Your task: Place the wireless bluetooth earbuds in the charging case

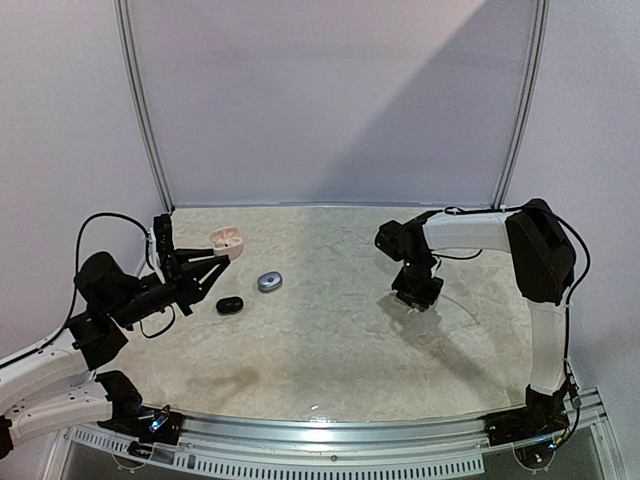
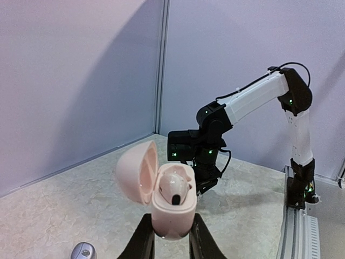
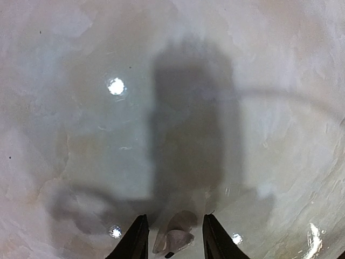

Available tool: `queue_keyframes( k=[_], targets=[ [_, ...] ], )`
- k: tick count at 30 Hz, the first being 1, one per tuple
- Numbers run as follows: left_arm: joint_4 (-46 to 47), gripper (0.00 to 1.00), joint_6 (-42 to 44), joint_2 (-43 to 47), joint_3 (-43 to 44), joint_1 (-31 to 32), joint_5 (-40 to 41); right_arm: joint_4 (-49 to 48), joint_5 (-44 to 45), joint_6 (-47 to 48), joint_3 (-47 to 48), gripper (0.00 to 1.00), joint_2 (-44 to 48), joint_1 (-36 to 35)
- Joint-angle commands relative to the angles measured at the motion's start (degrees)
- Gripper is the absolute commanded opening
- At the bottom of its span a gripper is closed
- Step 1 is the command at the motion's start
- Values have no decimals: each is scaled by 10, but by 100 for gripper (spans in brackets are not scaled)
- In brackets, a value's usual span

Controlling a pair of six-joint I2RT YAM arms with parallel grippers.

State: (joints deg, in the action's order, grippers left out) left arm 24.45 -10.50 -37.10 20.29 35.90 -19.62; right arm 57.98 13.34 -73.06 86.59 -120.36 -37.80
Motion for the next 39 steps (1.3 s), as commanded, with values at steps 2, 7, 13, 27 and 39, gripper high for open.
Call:
queue_keyframes(
  k=[2,7,13,27,39],
  targets=[
    [6,0,10,-1,-9,-9,4,5,-21,20,-14,34,-7,-13],
    [7,0,11,0,-10,-9,3,3,-16,23,-26,29,3,-17],
    [6,0,13,-1,-10,-10,4,11,-13,97,-9,22,-1,-19],
    [5,0,16,-2,-10,-10,7,-22,-22,288,-22,21,1,-81],
    [4,0,16,-2,-10,-10,5,-37,-48,351,-38,31,9,-92]
  ],
)
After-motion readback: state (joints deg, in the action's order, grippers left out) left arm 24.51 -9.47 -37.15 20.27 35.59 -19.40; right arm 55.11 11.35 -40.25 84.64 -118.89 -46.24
